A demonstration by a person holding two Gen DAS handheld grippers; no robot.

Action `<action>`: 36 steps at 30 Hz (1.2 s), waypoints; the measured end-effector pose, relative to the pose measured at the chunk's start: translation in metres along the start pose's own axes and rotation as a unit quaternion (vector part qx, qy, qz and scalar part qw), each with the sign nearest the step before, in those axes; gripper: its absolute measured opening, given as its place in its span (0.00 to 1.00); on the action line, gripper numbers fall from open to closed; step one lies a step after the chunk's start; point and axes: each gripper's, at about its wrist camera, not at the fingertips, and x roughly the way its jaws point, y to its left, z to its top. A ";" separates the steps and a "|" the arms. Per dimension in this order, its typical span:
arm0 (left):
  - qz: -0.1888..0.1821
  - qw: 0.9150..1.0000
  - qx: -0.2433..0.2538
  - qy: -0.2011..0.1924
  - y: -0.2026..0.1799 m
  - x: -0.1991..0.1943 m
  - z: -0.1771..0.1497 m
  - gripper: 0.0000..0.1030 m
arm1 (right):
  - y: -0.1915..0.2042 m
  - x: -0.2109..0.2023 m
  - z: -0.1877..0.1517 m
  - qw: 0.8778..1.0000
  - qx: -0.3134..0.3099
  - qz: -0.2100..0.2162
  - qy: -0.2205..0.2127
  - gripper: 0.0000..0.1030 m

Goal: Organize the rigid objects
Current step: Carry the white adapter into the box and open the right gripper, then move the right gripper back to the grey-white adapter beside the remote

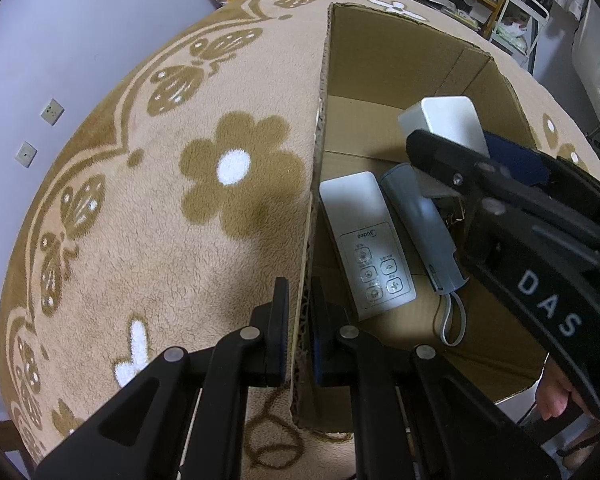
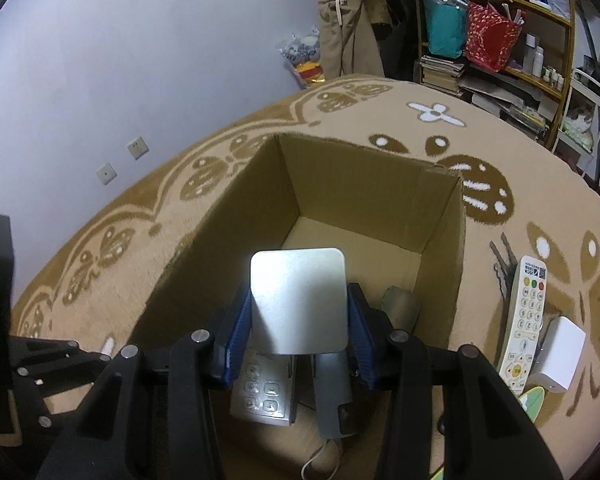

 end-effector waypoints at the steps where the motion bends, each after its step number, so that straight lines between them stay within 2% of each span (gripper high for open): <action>1: -0.002 1.000 -0.001 0.000 0.000 0.000 0.000 0.09 | -0.001 0.001 0.000 1.000 -0.001 -0.001 0.002 0.48; 17: -0.002 1.000 -0.001 0.000 0.000 0.000 0.000 0.09 | -0.001 0.003 -0.001 1.000 -0.003 -0.008 0.016 0.48; 26: 0.002 1.000 0.001 0.001 -0.001 -0.001 0.001 0.10 | -0.005 -0.020 0.007 1.000 0.004 -0.006 -0.012 0.48; 27: 0.001 1.000 0.001 0.001 -0.001 -0.001 0.001 0.10 | -0.006 -0.024 0.009 1.000 0.007 -0.011 -0.015 0.49; 30: 0.002 1.000 0.001 0.001 -0.001 -0.001 0.000 0.10 | -0.013 -0.036 0.013 0.999 0.011 -0.030 -0.030 0.61; 35: 0.003 1.000 0.004 0.001 -0.001 0.000 0.000 0.10 | -0.040 -0.048 0.017 0.997 0.040 -0.063 -0.034 0.70; 36: 0.004 1.000 0.004 0.001 -0.002 0.000 0.000 0.10 | -0.048 -0.049 0.017 0.996 0.050 -0.069 -0.035 0.75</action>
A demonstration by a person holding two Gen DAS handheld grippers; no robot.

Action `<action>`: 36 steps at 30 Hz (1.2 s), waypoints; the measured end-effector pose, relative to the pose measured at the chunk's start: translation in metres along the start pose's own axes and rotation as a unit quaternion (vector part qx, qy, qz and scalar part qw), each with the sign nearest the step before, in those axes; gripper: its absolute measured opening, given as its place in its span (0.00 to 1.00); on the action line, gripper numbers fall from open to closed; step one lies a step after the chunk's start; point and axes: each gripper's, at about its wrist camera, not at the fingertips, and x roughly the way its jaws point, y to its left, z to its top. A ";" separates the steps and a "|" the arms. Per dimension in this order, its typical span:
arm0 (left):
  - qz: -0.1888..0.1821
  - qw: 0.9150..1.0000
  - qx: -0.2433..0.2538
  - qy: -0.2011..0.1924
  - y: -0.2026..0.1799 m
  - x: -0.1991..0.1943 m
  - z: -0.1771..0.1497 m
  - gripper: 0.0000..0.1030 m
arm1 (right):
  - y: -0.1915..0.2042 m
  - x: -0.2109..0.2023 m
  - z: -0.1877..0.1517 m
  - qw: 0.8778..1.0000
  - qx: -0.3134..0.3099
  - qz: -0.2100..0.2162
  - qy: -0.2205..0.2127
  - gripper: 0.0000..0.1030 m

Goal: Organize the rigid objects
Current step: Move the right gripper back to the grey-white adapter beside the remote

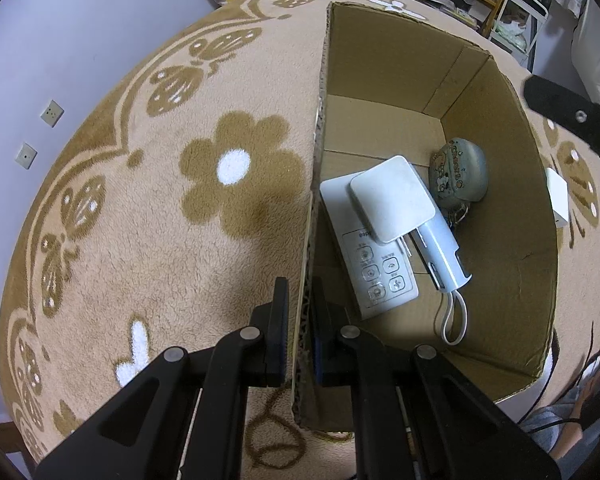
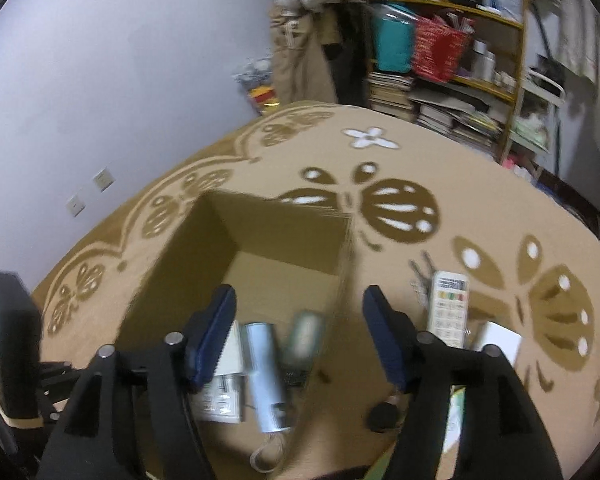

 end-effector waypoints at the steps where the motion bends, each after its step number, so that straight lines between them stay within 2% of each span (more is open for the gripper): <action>1: 0.000 1.000 0.000 0.000 0.000 0.000 0.000 0.10 | -0.009 0.000 0.000 1.000 0.011 -0.009 -0.001 0.80; 8: 0.002 1.000 0.003 0.001 -0.001 0.000 0.000 0.10 | -0.071 0.005 -0.007 0.995 0.072 -0.059 0.017 0.88; 13: 0.003 1.000 0.003 0.001 -0.001 0.000 0.000 0.10 | -0.107 0.009 -0.016 0.990 0.116 -0.081 0.018 0.99; 18: 0.003 1.000 0.004 0.001 0.000 0.000 0.000 0.10 | -0.129 0.021 -0.030 0.982 0.122 -0.134 0.045 1.00; 21: 0.003 1.000 0.004 0.001 0.000 0.000 0.000 0.10 | -0.134 0.026 -0.035 0.979 0.118 -0.157 0.047 1.00; 31: 0.005 1.000 0.006 0.001 -0.001 0.000 0.000 0.10 | -0.156 0.054 -0.060 0.971 0.139 -0.186 0.063 1.00; 36: 0.006 1.000 0.006 0.001 -0.001 0.000 0.000 0.10 | -0.168 0.056 -0.069 0.968 0.169 -0.176 0.059 1.00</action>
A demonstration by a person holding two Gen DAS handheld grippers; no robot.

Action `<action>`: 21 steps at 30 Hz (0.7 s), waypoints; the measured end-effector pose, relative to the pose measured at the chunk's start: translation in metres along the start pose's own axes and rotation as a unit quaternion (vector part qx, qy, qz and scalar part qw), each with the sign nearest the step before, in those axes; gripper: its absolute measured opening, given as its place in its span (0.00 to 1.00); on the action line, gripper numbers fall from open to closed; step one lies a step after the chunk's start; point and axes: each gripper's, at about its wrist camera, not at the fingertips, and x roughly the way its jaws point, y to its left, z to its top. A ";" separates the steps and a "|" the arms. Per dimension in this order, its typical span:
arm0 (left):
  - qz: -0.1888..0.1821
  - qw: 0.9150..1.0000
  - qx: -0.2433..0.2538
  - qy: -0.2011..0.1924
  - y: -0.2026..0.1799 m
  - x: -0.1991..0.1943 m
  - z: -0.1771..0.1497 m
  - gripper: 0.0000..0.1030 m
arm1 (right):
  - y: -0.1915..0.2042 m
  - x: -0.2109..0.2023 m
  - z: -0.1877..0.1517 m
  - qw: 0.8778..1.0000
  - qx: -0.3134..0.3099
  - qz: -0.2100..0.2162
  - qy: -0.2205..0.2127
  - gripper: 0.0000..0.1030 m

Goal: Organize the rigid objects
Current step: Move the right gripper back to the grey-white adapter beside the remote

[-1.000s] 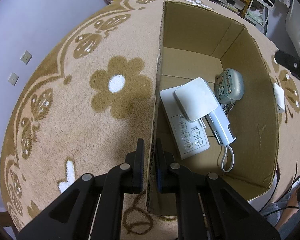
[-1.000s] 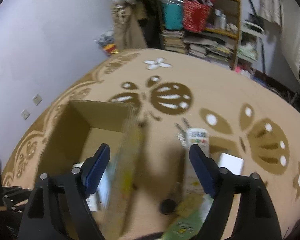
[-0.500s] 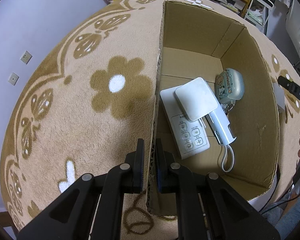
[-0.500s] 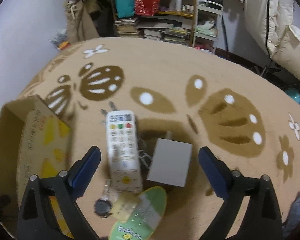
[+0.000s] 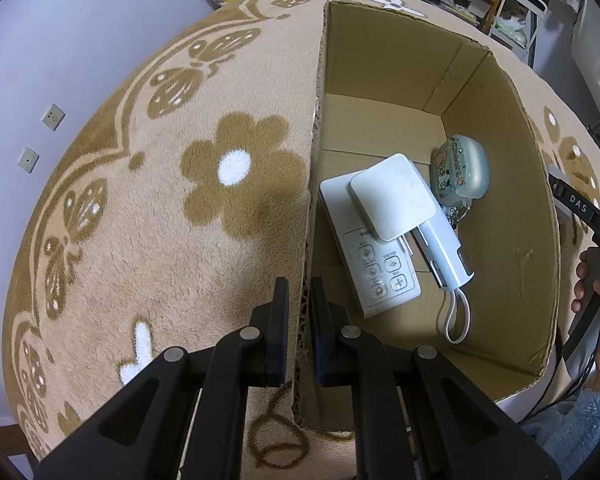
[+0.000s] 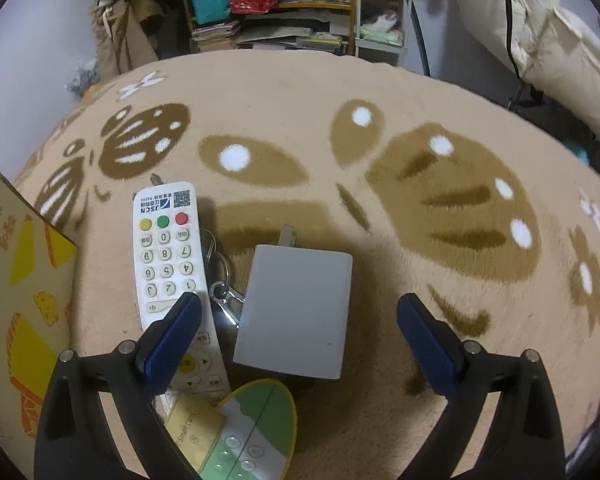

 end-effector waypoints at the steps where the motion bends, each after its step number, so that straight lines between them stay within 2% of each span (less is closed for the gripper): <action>1: -0.001 1.000 0.000 0.000 0.000 0.000 0.000 0.10 | -0.001 0.001 0.000 1.000 0.005 0.006 0.001 1.00; 14: -0.005 1.000 -0.003 0.001 0.001 0.000 0.000 0.10 | -0.012 0.002 -0.001 0.999 0.038 0.033 -0.011 0.99; 19: -0.005 1.000 -0.002 0.001 0.001 0.000 0.001 0.10 | -0.015 0.006 -0.004 0.999 0.050 0.013 -0.007 0.99; 21: -0.005 1.000 -0.003 0.001 0.001 0.000 0.001 0.10 | -0.017 0.007 -0.006 0.999 0.050 0.007 -0.005 0.93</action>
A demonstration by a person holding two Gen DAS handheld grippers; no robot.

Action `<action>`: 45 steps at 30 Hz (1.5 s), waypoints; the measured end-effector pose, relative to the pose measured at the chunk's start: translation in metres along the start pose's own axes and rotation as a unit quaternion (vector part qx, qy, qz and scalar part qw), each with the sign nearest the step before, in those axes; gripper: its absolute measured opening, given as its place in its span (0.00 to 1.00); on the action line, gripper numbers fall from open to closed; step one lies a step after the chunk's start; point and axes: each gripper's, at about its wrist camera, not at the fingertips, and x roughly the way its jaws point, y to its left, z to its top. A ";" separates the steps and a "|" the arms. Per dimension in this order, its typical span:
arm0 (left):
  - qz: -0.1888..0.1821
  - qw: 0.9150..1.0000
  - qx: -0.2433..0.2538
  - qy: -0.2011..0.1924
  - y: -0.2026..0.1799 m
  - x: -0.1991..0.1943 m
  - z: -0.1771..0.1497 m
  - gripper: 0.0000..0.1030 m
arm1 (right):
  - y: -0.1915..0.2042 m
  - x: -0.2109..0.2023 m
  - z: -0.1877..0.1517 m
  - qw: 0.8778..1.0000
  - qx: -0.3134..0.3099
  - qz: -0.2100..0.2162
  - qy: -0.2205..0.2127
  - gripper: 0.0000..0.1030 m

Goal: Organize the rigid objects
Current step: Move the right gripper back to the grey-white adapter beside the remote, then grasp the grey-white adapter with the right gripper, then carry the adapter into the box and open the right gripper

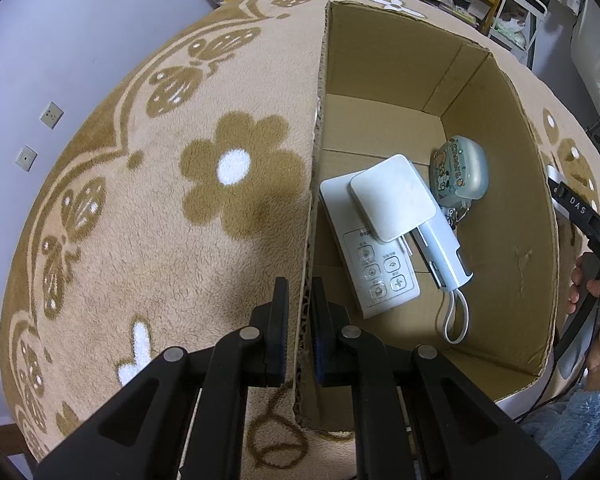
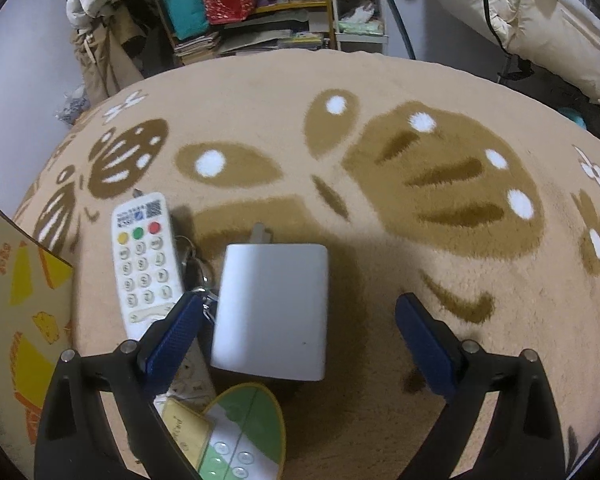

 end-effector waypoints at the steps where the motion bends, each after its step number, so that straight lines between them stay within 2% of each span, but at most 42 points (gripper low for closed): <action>1: 0.000 1.000 -0.001 0.000 0.000 0.000 0.000 0.10 | -0.001 0.001 -0.001 1.000 -0.002 -0.003 0.002 0.92; 6: 0.001 1.000 0.001 0.000 0.000 0.000 0.000 0.10 | 0.000 0.002 -0.002 1.000 -0.010 -0.015 0.001 0.89; 13: 0.003 1.000 0.002 0.000 0.000 0.000 0.000 0.10 | 0.014 0.003 -0.006 0.998 -0.061 -0.021 0.007 0.68; 15: 0.002 1.000 0.003 0.000 0.000 0.000 0.000 0.10 | 0.014 0.003 -0.006 0.998 -0.060 -0.021 0.010 0.65; 18: 0.002 1.000 0.002 0.000 0.000 0.000 0.000 0.10 | 0.018 0.001 -0.007 0.997 -0.072 -0.027 0.010 0.54; 23: 0.002 1.000 0.002 0.000 0.000 0.000 0.000 0.10 | 0.012 -0.002 -0.005 0.999 -0.050 -0.015 0.014 0.54; 31: 0.003 1.000 0.002 0.000 0.000 0.000 0.000 0.10 | -0.005 -0.014 0.004 0.998 0.018 0.052 0.007 0.54; 39: 0.000 1.000 -0.001 0.000 0.001 0.000 -0.001 0.10 | 0.011 -0.038 0.015 0.996 0.007 0.081 -0.024 0.54; 45: -0.001 1.000 -0.002 0.001 0.002 0.001 0.000 0.10 | 0.038 -0.075 0.027 0.991 -0.020 0.115 -0.064 0.54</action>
